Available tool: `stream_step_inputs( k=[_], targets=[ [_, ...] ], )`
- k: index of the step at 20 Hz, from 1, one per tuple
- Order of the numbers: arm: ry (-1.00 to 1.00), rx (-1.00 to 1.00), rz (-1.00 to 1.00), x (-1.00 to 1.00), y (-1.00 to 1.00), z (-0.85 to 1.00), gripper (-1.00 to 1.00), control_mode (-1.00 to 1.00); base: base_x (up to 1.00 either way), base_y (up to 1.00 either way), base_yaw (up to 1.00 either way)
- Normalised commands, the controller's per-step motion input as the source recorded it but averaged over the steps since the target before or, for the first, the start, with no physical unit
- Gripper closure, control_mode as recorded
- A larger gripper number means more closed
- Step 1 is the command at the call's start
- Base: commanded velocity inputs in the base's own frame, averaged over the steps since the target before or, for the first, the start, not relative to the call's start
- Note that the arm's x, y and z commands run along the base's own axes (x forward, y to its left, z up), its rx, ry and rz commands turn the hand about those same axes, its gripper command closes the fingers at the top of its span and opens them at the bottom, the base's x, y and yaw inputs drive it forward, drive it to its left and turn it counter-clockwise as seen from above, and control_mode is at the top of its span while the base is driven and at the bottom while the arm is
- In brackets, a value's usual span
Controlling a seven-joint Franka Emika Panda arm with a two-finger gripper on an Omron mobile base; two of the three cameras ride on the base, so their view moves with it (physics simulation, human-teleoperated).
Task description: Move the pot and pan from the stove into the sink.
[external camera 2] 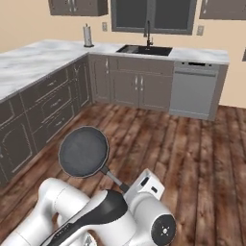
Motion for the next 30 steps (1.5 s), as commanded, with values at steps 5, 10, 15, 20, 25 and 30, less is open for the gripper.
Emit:
stream_step_inputs(
  k=[5, 10, 15, 20, 25, 30],
  targets=[
    [0.0, 0.0, 0.0, 0.0, 0.0, 0.0, 1.0, 1.0, 0.53, 0.29, -0.07],
    [0.0, 0.0, 0.0, 0.0, 0.0, 0.0, 1.0, 1.0, 0.66, 0.37, -0.08],
    [0.0, 0.0, 0.0, 0.0, 0.0, 0.0, 1.0, 1.0, 0.7, 0.41, -0.08],
    [0.0, 0.0, 0.0, 0.0, 0.0, 0.0, 1.0, 1.0, 0.72, 0.41, -0.08],
    [0.0, 0.0, 0.0, 0.0, 0.0, 0.0, 1.0, 1.0, 0.79, 0.39, -0.07],
    [0.0, 0.0, 0.0, 0.0, 0.0, 0.0, 1.0, 1.0, 0.84, 0.37, -0.08]
  ],
)
